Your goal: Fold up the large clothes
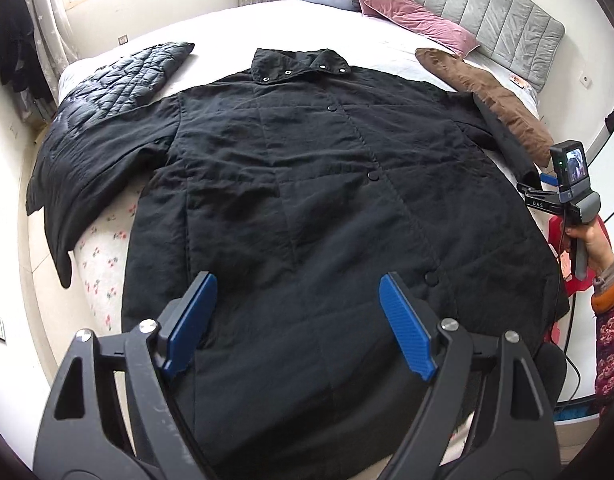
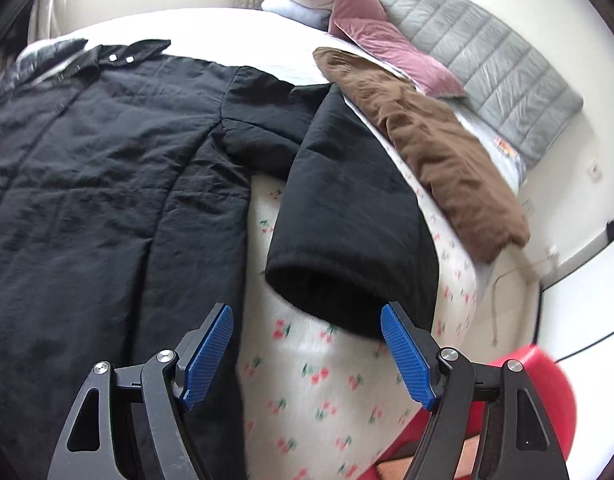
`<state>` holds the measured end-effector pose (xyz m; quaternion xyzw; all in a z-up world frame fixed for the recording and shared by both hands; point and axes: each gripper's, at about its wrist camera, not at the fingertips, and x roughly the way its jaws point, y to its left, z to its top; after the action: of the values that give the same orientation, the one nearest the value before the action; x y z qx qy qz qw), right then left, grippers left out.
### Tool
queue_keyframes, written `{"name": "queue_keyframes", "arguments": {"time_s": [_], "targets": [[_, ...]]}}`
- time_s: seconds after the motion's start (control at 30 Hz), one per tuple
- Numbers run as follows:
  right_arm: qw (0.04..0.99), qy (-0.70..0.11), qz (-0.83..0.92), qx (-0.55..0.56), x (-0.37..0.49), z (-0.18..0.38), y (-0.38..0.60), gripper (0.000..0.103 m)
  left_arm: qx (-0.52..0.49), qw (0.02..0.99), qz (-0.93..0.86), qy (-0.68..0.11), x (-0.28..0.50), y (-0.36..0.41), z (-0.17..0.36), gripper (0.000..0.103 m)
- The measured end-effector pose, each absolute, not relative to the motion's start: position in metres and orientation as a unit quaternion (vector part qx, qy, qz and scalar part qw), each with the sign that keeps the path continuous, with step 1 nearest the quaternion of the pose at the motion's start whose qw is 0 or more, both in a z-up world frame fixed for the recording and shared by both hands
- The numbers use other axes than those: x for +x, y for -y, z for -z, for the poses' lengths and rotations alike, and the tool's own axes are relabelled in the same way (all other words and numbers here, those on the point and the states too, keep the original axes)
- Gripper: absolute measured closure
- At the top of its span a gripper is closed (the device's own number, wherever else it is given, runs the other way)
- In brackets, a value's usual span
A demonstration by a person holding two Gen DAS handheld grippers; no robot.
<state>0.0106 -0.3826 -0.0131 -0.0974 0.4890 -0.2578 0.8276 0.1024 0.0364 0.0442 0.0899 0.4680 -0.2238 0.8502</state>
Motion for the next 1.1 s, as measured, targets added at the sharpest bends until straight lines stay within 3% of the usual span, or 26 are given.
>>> {"name": "queue_keyframes", "arguments": {"time_s": [0.1, 0.3, 0.47, 0.63, 0.7, 0.8, 1.1], "targets": [[0.825, -0.482, 0.265, -0.134, 0.022, 0.007, 0.394, 0.094, 0.087, 0.847, 0.232, -0.47, 0.113, -0.028, -0.038, 0.019], [0.815, -0.422, 0.375, -0.131, 0.039, -0.075, 0.474, 0.097, 0.073, 0.847, 0.24, -0.468, 0.134, -0.022, -0.026, 0.019], [0.767, -0.42, 0.471, -0.119, 0.059, -0.111, 0.563, 0.097, 0.062, 0.862, 0.219, -0.453, 0.147, -0.031, -0.026, 0.019], [0.688, -0.445, 0.559, -0.13, 0.076, -0.105, 0.621, 0.09, 0.036, 0.867, 0.195, -0.458, 0.157, -0.054, -0.031, 0.019], [0.666, -0.429, 0.597, -0.126, 0.074, -0.108, 0.626, 0.078, 0.035, 0.87, 0.188, -0.455, 0.158, -0.064, -0.034, 0.019], [0.728, -0.409, 0.547, -0.061, 0.067, -0.118, 0.603, 0.041, 0.037, 0.879, 0.167, -0.446, 0.16, -0.089, -0.039, 0.019], [0.833, -0.447, 0.326, 0.026, 0.102, -0.105, 0.486, 0.032, -0.101, 0.877, 0.078, -0.463, 0.188, -0.219, -0.028, 0.019]]}}
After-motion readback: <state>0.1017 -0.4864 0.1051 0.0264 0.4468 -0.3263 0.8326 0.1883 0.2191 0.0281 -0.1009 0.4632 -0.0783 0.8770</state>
